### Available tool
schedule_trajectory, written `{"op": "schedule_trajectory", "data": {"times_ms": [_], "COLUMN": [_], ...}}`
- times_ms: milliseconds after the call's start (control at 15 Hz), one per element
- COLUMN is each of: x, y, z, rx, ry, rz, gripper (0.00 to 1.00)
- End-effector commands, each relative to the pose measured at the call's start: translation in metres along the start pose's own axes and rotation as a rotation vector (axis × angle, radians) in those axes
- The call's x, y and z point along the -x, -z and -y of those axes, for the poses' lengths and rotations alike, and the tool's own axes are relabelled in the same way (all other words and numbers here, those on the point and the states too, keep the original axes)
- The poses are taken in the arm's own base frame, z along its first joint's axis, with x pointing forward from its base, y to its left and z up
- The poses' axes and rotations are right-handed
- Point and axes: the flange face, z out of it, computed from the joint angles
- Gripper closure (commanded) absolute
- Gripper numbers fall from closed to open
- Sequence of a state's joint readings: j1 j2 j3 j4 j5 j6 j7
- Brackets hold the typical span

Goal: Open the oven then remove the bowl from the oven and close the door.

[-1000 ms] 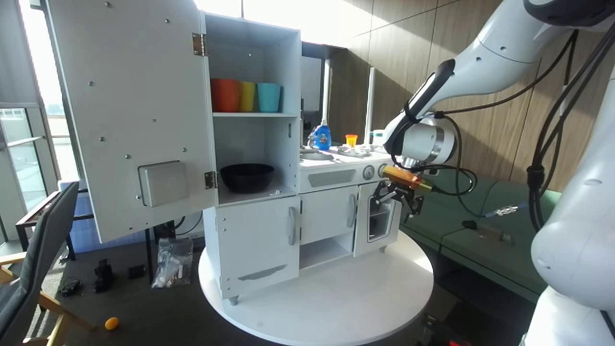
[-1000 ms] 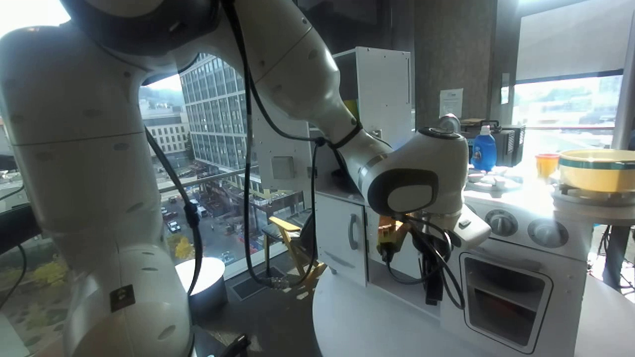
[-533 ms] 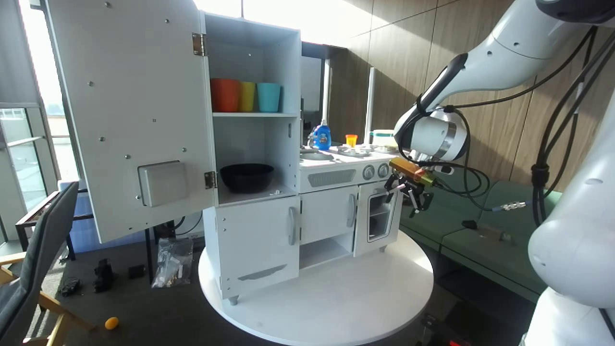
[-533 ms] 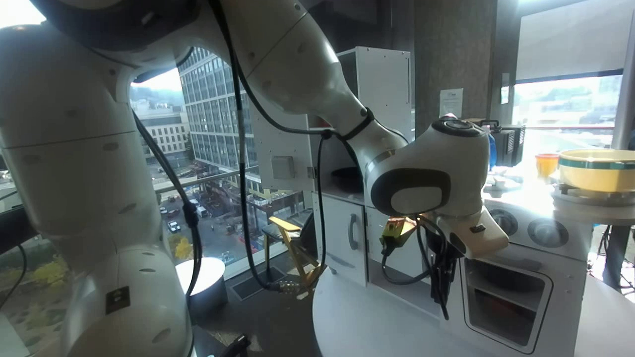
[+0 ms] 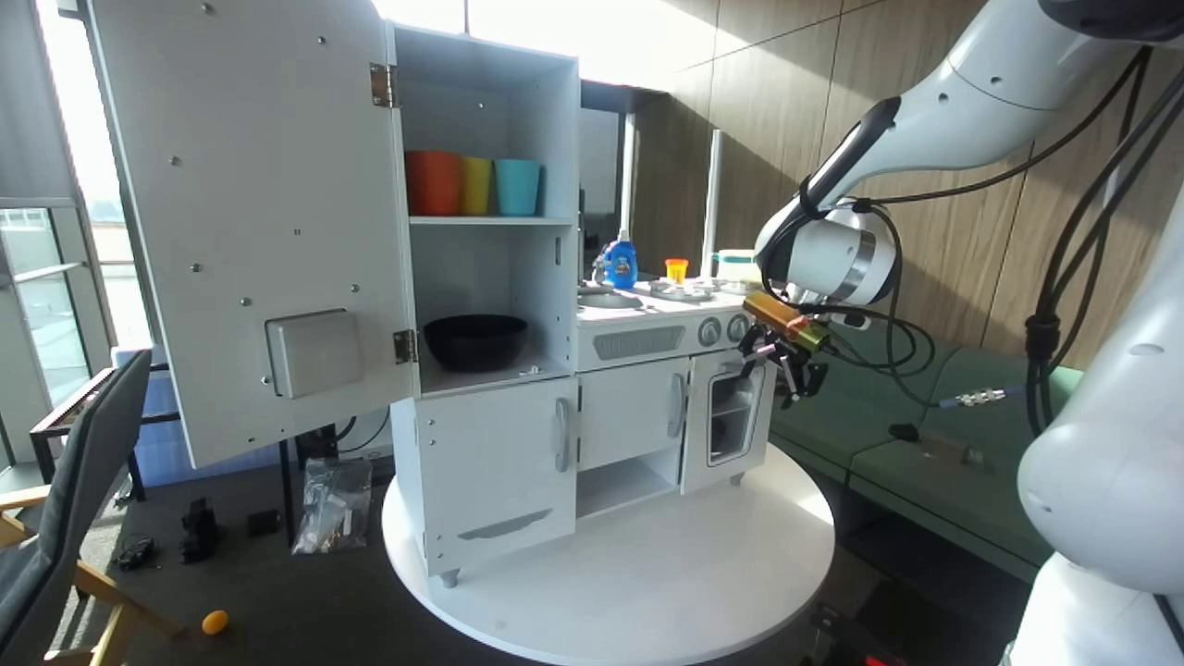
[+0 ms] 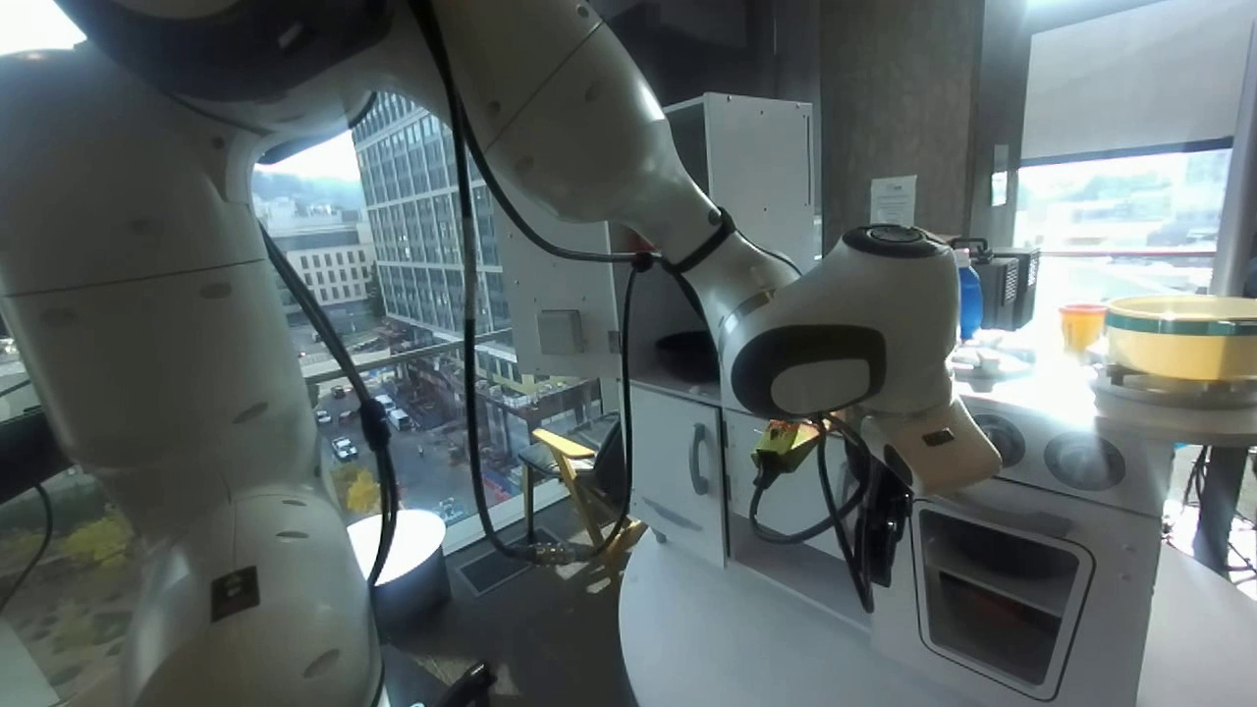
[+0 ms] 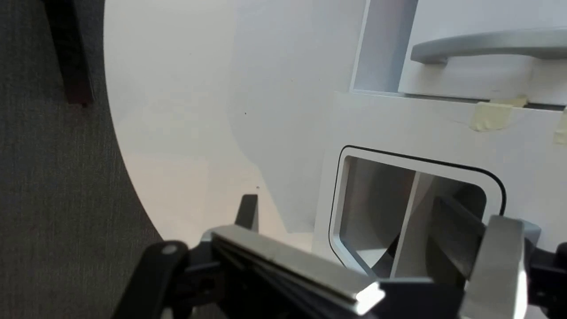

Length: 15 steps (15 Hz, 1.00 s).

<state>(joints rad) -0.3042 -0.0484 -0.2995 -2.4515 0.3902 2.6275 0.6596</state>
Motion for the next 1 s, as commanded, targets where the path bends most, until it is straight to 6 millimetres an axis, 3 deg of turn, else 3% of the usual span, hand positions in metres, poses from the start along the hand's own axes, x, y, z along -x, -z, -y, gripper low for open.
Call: {"op": "schedule_trajectory", "data": {"times_ms": [0,333,733,933], "x": [-0.022,-0.007,-0.004,0.01], "y": [0.016,-0.001,0.033,0.033], "z": [0.008,-0.009,-0.032,-0.028], "rx": [-0.079,-0.121,-0.273,-0.292], "ry": [-0.138,-0.171,-0.268,-0.242], "rz": [-0.102,-0.165,-0.237,-0.225], "gripper": [0.0,0.0,0.0,0.0]}}
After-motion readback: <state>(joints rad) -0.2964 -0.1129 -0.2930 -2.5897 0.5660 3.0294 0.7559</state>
